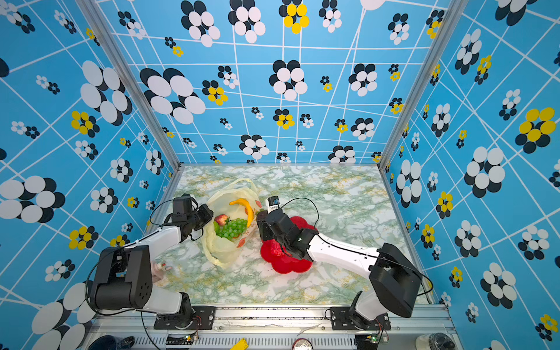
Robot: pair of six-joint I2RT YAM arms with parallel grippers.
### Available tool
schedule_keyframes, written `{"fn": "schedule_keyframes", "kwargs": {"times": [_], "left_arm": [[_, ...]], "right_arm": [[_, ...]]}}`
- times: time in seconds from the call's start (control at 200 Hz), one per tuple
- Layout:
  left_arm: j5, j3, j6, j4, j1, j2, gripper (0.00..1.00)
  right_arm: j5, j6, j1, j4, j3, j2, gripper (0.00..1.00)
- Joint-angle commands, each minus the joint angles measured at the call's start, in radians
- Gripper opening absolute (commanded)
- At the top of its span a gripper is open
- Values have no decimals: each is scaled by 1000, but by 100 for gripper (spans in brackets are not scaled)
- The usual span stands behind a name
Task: Take fruits out of the plastic bag
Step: Place the fruit on the plate.
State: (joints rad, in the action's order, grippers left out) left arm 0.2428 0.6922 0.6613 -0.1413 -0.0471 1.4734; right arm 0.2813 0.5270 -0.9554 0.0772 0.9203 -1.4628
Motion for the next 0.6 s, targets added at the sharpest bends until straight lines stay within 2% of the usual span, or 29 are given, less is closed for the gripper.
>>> {"fn": "schedule_keyframes", "kwargs": {"times": [0.0,0.275,0.595], "left_arm": [[-14,-23,-26,8,3,-19,0],[-6,-25,-19,-3,1,-23,0],[-22,-28,-25,10,0,-35,0]], "right_arm": [[103,4,-19,-34,-79,90,50],[200,76,-130,-113,-231,244,50],[252,178,-239,-126,-395,326,50]]}}
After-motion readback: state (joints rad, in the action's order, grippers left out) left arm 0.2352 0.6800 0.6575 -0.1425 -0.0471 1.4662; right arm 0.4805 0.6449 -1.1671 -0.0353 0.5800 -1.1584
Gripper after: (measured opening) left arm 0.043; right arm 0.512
